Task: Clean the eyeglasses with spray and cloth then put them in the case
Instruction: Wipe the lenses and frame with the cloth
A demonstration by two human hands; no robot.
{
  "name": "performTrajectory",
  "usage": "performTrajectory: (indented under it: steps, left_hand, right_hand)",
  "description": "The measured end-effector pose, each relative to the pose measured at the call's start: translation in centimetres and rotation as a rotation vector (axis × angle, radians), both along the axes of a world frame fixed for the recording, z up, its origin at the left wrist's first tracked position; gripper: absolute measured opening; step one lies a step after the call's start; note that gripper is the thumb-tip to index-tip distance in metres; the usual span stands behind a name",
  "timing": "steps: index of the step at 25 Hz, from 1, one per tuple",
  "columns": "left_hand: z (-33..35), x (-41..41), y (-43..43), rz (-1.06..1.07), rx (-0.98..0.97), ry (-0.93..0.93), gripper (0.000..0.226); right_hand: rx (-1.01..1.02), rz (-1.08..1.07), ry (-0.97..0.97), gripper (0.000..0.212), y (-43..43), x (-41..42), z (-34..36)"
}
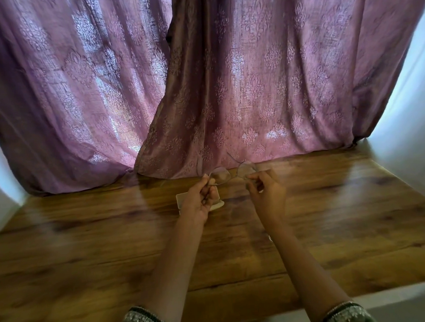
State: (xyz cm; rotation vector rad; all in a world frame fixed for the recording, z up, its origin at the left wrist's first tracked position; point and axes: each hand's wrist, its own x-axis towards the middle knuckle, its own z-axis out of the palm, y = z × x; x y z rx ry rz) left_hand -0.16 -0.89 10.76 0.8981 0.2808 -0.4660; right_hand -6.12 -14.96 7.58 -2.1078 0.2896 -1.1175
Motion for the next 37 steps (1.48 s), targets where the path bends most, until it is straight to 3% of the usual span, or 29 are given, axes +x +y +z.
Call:
performTrajectory:
  steps: [5, 11, 14, 19, 24, 29, 37]
  left_hand:
    - [-0.7, 0.8, 0.0, 0.024, 0.088, -0.089, 0.013]
    - [-1.7, 1.7, -0.2, 0.18, 0.381, -0.43, 0.002]
    - [-1.8, 2.0, 0.1, 0.241, 0.561, -0.588, 0.021]
    - [-1.3, 2.1, 0.5, 0.338, 0.703, -0.796, 0.021]
    - [-2.3, 2.4, 0.7, 0.398, 0.669, -0.762, 0.016]
    - [-3.9, 2.5, 0.8, 0.444, 0.58, -0.633, 0.009]
    - [-5.5, 2.2, 0.8, 0.448, 0.622, -0.547, 0.011]
  right_hand:
    - [0.163, -0.057, -0.06, 0.004, -0.9, -0.2, 1.6]
    - [0.268, -0.107, -0.076, 0.007, -1.1, -1.2, 1.4]
    - [0.323, -0.096, -0.069, 0.006, -1.2, -1.1, 1.0]
    - [0.421, -0.097, -0.072, 0.007, -1.1, -1.6, 0.4]
    - [0.494, -0.039, -0.03, 0.001, -0.4, -2.0, -1.7]
    - [0.377, -0.13, 0.302, 0.003, 0.5, -2.7, -4.3]
    - [0.309, -0.069, 0.514, 0.01, 1.1, -2.2, -8.4]
